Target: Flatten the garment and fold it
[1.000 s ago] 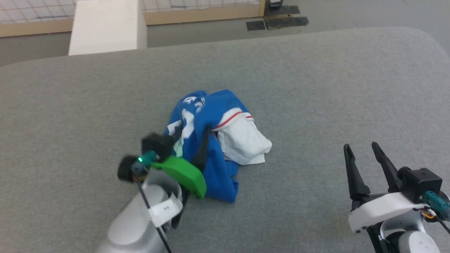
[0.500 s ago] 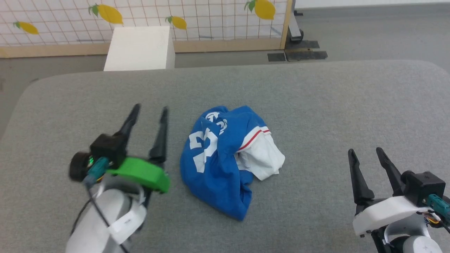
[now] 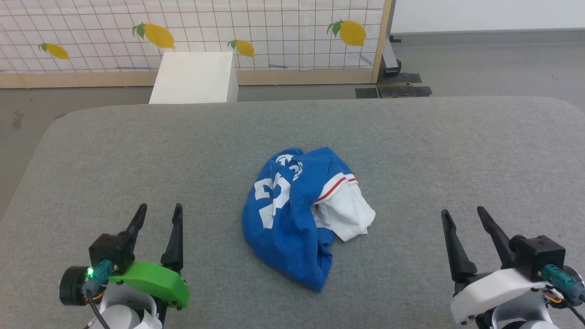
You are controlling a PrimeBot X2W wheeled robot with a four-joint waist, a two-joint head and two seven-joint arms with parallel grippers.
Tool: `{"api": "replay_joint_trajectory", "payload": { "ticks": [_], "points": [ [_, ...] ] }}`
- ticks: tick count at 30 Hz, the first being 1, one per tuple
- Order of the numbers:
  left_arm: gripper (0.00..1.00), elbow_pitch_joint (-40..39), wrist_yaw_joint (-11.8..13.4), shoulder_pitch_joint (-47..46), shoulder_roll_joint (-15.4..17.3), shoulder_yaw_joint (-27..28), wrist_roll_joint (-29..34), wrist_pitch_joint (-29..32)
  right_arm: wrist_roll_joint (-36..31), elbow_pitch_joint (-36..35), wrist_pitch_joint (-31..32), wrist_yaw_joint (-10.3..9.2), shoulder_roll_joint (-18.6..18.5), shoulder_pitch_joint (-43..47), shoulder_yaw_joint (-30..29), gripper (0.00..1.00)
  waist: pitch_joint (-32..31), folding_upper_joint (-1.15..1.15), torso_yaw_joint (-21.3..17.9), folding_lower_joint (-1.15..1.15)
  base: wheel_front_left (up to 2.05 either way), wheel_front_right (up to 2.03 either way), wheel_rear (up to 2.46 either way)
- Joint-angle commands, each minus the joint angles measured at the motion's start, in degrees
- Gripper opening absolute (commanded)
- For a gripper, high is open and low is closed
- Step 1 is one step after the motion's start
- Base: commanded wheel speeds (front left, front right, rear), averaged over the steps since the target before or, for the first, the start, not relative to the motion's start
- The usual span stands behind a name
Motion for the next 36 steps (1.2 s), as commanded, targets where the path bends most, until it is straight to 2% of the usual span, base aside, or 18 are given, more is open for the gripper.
{"api": "replay_joint_trajectory", "payload": {
  "ticks": [1,8,13,22,29,36],
  "points": [
    [1.0,-0.3,0.2,0.8,0.2,0.0,-0.8,0.2,0.0,-0.3,0.3,-0.09,0.0,0.9,0.3,1.0,-0.1,0.69,0.0,0.0,0.0,0.0,0.0],
    [1.0,-0.4,0.2,1.1,0.1,-0.4,-1.1,0.5,0.2,-0.5,0.5,-0.09,0.0,1.5,1.0,1.0,-0.1,0.69,0.1,0.0,0.0,0.0,0.0],
    [1.0,-1.0,0.1,-0.2,0.1,-1.0,-0.8,0.7,-0.1,0.7,0.5,-0.09,0.0,0.9,-0.3,1.0,1.1,0.69,1.8,0.0,0.0,0.0,0.0],
    [1.0,-1.6,0.0,-3.0,-2.3,-1.5,-0.5,-0.2,-1.4,10.5,3.9,-0.09,0.0,-7.4,-2.0,1.0,4.4,0.69,7.7,0.0,0.0,0.0,0.0],
    [1.0,0.0,-0.7,-5.1,-4.3,-1.3,-0.5,-1.0,-2.2,19.8,15.0,-0.09,-0.2,-15.8,2.1,1.0,7.1,0.69,11.6,0.0,0.0,0.0,0.0],
    [1.0,1.3,-1.7,-6.8,-6.2,-0.6,0.1,-1.3,1.4,26.1,27.7,-0.09,-4.4,-21.2,8.8,1.0,9.8,0.69,14.2,0.0,0.0,0.0,0.0]
  ]
}}
